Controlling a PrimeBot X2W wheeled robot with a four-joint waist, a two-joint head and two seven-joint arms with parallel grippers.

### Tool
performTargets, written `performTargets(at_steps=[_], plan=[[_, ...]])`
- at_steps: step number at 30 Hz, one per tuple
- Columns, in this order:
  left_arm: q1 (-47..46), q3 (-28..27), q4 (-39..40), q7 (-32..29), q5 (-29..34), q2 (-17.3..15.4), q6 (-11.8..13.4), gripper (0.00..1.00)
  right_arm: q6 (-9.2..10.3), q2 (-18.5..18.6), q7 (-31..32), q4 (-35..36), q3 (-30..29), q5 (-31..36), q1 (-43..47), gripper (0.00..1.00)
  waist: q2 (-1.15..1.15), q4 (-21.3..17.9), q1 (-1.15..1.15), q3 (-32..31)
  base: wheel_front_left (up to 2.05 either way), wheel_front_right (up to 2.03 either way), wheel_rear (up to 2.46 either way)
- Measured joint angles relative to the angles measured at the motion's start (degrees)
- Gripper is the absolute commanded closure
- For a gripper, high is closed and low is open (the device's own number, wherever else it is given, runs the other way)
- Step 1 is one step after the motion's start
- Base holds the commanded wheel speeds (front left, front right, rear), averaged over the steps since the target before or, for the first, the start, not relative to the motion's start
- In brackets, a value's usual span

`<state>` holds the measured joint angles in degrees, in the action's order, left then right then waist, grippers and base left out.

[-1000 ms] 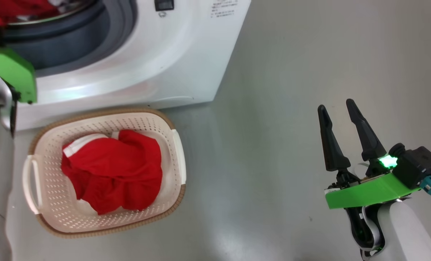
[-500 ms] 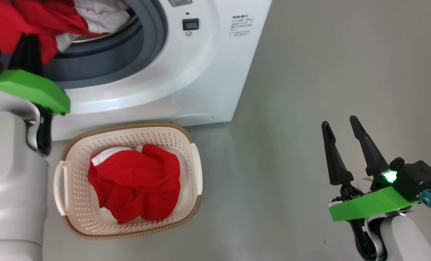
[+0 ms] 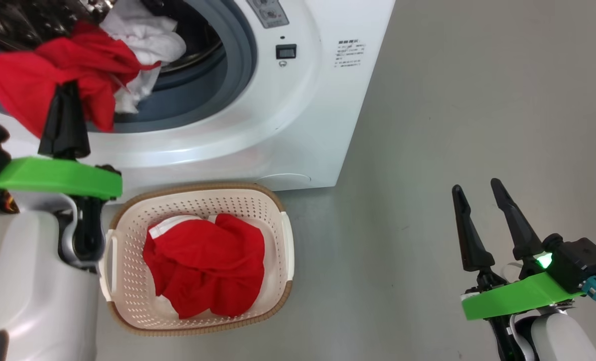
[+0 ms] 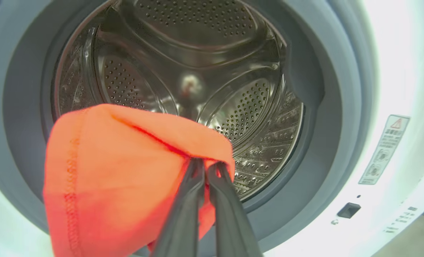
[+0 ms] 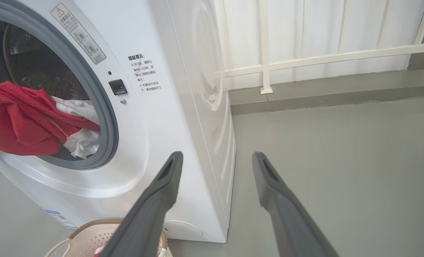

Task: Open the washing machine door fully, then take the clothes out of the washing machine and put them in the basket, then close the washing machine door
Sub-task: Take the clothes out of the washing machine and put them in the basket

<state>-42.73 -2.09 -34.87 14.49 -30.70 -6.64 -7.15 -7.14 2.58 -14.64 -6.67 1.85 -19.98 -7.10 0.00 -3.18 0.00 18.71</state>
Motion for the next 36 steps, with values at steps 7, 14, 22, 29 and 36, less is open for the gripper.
performTargets(at_steps=[7, 14, 22, 29, 36], plan=[[7.0, 0.0, 12.3, 0.1, -2.7, -0.8, 0.0, 1.00, 0.00, 0.0, 0.0, 0.2, -0.9, 0.4, 0.9, 0.00, 0.00, 0.7, 0.00, -1.1, 0.00, 0.00, 0.00], [13.6, -0.6, 23.1, 0.1, -1.7, -0.9, 0.0, 1.00, 0.00, 0.0, 0.0, 0.3, -1.2, 0.8, 1.3, 0.00, 0.00, 1.0, 0.00, -1.7, 0.00, 0.00, 0.00], [18.6, -0.2, 30.8, 0.2, 1.4, -0.1, 0.0, 1.00, 0.00, 0.0, 0.0, 0.7, -1.3, 0.9, 1.3, 0.00, 0.00, 1.3, 0.00, -0.9, 0.00, 0.00, 0.00], [23.1, 1.1, 28.4, 0.2, 4.7, 0.5, 0.0, 1.00, 0.00, 0.0, 0.0, 0.9, -1.0, 0.9, 1.2, 0.00, 0.00, 1.3, 0.00, 0.7, 0.00, 0.00, 0.00], [24.2, 4.1, 21.9, 0.2, 7.8, 1.0, 0.0, 1.00, 0.00, 0.0, 0.0, 1.3, -0.9, 0.9, 0.8, 0.00, 0.00, 1.1, 0.00, 3.6, 0.00, 0.00, 0.00]])
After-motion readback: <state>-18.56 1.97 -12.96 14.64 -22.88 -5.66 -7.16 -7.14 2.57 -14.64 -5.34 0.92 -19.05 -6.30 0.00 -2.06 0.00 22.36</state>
